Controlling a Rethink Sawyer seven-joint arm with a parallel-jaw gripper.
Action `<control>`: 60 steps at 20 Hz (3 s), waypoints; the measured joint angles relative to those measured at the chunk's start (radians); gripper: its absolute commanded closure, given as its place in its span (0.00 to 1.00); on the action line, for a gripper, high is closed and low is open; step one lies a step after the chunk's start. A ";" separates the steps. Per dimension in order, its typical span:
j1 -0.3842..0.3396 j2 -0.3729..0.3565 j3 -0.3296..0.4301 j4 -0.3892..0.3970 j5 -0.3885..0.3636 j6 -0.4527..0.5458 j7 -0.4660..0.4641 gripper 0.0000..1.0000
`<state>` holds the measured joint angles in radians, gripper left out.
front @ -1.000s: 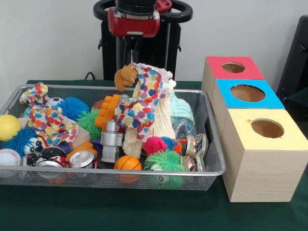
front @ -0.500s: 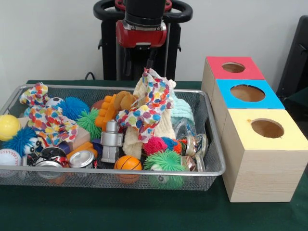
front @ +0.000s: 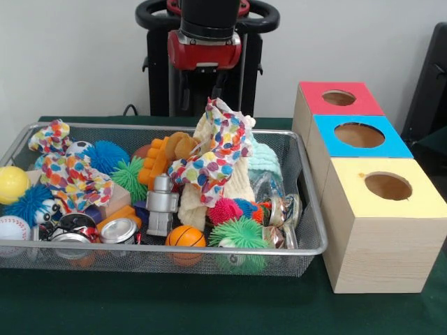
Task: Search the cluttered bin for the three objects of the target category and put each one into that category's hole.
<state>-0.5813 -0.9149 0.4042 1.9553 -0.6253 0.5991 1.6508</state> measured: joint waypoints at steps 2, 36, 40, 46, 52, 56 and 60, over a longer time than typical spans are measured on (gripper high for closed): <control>-0.020 -0.002 0.005 0.000 0.000 0.002 0.000 0.00; -0.154 -0.114 0.233 0.035 0.006 0.082 -0.135 0.00; -0.130 -0.069 0.218 0.036 -0.039 0.012 -0.135 0.00; -0.116 -0.028 0.180 0.037 -0.081 -0.008 -0.135 0.00; -0.117 -0.002 0.142 0.037 -0.106 -0.008 -0.135 0.00; -0.101 0.023 0.106 0.036 -0.138 -0.014 -0.135 0.00; -0.062 0.051 0.063 0.028 -0.163 -0.028 -0.135 0.00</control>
<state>-0.6431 -0.8635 0.4670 1.9838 -0.7882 0.5710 1.5158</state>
